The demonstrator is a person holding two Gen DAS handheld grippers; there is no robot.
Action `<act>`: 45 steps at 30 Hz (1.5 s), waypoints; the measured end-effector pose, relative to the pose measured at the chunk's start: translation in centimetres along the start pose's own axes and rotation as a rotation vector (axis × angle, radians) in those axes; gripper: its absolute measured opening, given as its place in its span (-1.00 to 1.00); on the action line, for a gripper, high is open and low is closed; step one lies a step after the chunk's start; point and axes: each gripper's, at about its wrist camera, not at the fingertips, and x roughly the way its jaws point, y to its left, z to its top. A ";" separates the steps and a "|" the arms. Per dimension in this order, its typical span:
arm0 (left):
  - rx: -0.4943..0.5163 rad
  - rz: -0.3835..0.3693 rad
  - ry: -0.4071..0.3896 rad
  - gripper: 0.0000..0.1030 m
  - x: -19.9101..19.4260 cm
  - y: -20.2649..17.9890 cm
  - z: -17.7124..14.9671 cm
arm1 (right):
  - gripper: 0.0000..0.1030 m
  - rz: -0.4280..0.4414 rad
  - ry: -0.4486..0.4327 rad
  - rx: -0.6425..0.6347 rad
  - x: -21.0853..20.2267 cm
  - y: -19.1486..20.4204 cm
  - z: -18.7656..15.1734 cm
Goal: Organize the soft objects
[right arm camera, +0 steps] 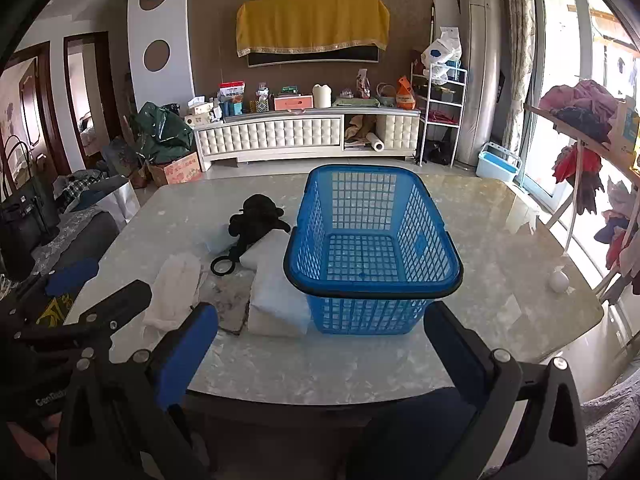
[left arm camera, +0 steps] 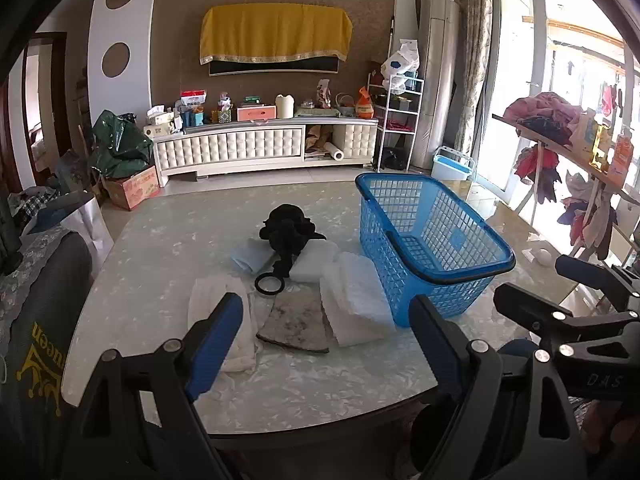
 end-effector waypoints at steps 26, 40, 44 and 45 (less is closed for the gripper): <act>-0.001 -0.008 -0.005 0.63 -0.3 0.3 -0.1 | 1.00 -0.020 0.025 -0.006 0.1 -0.1 -0.4; 0.003 -0.007 0.000 0.63 -0.3 0.3 -0.3 | 1.00 -0.020 0.028 -0.004 0.1 -0.1 -0.5; 0.005 -0.005 0.000 0.63 -0.3 0.2 -0.3 | 1.00 -0.018 0.028 -0.003 0.0 -0.1 -0.5; 0.005 -0.006 -0.001 0.63 -0.3 0.2 -0.3 | 1.00 -0.018 0.029 -0.003 0.0 -0.2 -0.5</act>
